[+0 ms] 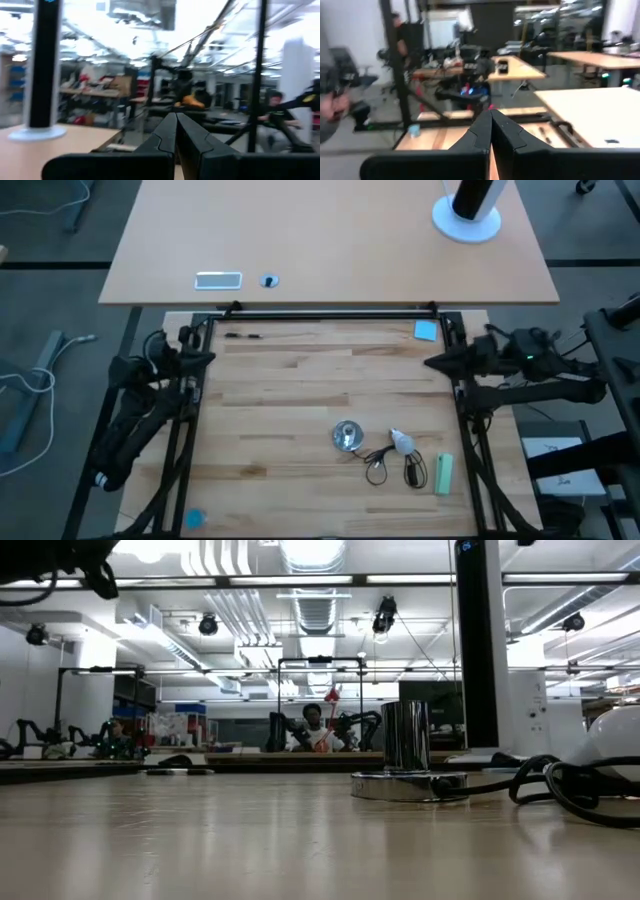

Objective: Screw lightbulb
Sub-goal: Insert the lightbulb into the lamp

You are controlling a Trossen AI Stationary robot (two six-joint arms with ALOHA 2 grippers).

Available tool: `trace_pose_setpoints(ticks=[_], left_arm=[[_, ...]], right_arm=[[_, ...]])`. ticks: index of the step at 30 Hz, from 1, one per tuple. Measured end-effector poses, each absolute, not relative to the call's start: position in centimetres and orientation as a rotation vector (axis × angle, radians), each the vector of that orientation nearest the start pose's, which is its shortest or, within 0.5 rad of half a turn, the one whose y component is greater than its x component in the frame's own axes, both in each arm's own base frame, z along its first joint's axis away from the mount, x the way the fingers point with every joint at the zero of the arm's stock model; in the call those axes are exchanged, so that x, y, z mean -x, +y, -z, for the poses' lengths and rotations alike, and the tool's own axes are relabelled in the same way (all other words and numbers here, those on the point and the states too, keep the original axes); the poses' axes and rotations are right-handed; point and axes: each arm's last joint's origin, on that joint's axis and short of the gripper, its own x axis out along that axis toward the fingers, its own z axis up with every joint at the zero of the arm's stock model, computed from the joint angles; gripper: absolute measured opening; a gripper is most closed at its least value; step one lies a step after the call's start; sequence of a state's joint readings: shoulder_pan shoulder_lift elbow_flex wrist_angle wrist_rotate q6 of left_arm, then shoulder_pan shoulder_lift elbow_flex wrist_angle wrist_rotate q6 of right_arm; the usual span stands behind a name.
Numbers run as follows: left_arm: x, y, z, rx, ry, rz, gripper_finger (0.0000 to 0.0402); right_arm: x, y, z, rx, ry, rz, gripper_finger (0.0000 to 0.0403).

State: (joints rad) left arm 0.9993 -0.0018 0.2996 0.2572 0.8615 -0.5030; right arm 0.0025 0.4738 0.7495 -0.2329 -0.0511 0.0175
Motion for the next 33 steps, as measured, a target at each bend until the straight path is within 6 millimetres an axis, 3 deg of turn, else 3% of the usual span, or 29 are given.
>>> trace_pose_setpoints(ticks=[6, 16, 25, 33], left_arm=[[-4.7, 2.5, -28.1, 0.04, -0.378, 0.02, 0.0], [-6.9, 3.9, -29.2, -0.026, -0.456, 0.054, 0.0], [-13.2, 5.4, -28.1, 0.007, -0.436, 0.18, 0.0], [-19.5, 4.8, -28.7, 0.009, -0.322, 0.24, 0.0]], right_arm=[[-15.4, 0.5, -32.2, 0.028, -0.078, -0.14, 0.0], [-19.6, 0.6, -29.5, 0.015, -0.111, -0.146, 0.0], [-21.2, 0.6, -28.8, 0.017, -0.123, -0.152, 0.0], [-22.2, 1.2, -27.8, 0.065, -0.242, -0.353, 0.0]])
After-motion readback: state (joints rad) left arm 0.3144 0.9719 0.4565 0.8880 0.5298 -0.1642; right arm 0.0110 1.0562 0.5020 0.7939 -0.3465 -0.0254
